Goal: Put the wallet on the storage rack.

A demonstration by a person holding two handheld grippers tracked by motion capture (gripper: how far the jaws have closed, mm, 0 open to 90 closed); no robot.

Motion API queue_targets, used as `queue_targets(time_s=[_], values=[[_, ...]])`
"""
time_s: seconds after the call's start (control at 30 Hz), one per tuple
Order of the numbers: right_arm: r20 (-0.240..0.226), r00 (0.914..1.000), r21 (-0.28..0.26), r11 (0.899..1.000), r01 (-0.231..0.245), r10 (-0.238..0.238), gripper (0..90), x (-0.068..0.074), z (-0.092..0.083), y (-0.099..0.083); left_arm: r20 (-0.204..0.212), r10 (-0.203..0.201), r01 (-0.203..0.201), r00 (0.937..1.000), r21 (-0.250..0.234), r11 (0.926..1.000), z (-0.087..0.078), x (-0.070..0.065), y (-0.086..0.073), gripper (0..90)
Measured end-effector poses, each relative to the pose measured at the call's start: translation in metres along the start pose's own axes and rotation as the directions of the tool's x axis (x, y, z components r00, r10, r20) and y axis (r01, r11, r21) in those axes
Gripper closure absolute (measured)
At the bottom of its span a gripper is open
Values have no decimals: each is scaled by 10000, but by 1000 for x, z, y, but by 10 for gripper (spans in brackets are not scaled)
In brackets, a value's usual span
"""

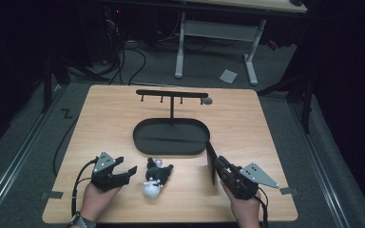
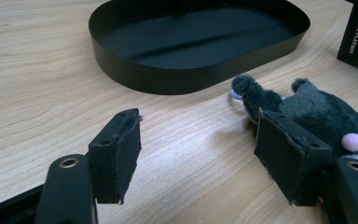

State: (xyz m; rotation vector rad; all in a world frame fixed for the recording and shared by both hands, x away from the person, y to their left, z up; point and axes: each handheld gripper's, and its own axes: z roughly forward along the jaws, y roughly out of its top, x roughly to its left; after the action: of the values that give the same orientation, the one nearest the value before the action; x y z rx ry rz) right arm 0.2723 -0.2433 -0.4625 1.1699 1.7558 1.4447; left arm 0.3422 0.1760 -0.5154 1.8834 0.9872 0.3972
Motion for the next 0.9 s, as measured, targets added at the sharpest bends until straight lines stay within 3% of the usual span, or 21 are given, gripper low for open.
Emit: queue_targets(time_s=[0.2, 0.37, 0.9], values=[[520, 9984, -19, 9998, -201, 201, 797, -12, -17, -7, 52, -47, 47, 10000, -77, 10000, 1, -1, 1, 314], [652, 9970, -48, 9991, -425, 427, 794, -18, -26, -14, 119, -168, 170, 9998, -162, 9997, 2, 0, 2, 315], [739, 9970, 126, 9997, -218, 208, 765, -11, -37, -25, 339, -69, 76, 9994, -202, 9998, 12, -4, 10, 316]])
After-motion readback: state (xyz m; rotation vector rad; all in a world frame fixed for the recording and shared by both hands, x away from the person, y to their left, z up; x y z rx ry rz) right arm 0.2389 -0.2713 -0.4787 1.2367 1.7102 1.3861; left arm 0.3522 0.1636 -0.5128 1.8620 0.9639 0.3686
